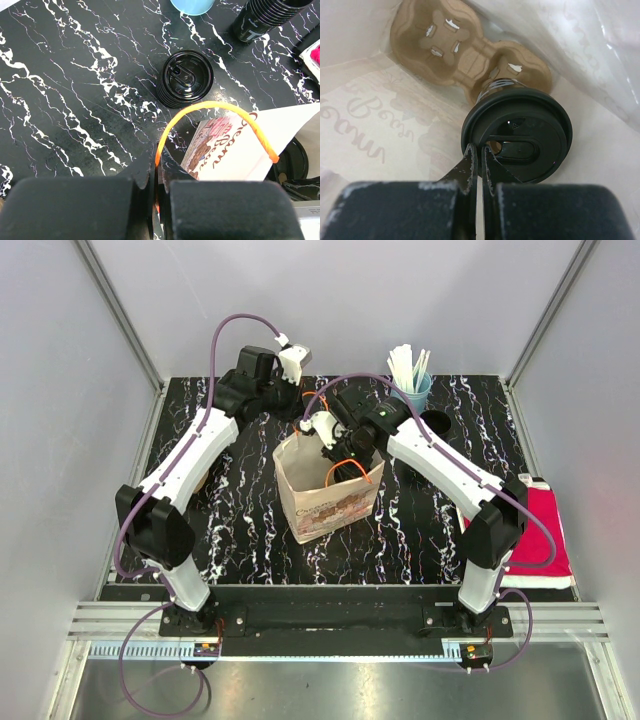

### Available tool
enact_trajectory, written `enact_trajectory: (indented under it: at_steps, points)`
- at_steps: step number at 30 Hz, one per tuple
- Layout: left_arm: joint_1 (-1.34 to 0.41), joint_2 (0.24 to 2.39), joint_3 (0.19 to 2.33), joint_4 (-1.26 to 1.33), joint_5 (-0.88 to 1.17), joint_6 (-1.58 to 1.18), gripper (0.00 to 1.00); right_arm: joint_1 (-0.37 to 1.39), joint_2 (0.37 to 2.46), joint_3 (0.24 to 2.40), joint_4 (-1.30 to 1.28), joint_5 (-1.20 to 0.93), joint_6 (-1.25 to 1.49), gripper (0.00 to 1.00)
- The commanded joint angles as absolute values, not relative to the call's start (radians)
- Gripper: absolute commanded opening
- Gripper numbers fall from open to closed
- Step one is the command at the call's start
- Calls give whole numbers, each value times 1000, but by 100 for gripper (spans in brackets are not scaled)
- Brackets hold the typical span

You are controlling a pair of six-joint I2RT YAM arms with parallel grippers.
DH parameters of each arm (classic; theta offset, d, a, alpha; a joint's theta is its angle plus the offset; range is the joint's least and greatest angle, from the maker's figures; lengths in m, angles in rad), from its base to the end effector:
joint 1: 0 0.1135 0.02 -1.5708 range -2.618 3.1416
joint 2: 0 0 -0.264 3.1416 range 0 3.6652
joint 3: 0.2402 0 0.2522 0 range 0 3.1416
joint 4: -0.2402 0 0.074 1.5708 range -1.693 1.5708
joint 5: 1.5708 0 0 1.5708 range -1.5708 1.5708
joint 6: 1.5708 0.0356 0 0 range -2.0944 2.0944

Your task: Pack the takeout coffee

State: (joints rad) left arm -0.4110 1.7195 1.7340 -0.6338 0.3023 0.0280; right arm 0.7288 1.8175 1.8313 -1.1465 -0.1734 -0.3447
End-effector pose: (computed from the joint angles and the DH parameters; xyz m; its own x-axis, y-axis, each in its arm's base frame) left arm 0.3543 -0.1660 0.3754 -0.5150 0.2536 -0.8188 0.6183 0.7715 -0.1500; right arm 0.2755 0.2542 0.3341 -0.3957 -0.7994 -0.4521 -0.8971 0.4419 0.0037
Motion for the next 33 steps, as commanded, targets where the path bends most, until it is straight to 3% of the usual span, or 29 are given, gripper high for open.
enact_trajectory:
  at_steps: [1, 33]
  points:
    - [-403, 1692, 1746, -588, 318, 21, 0, 739, 1812, 1824, -1111, -161, -357, 0]
    - [-417, 1686, 1741, -588, 325, 21, 0, 739, 1784, 1769, -1012, -166, -360, 0]
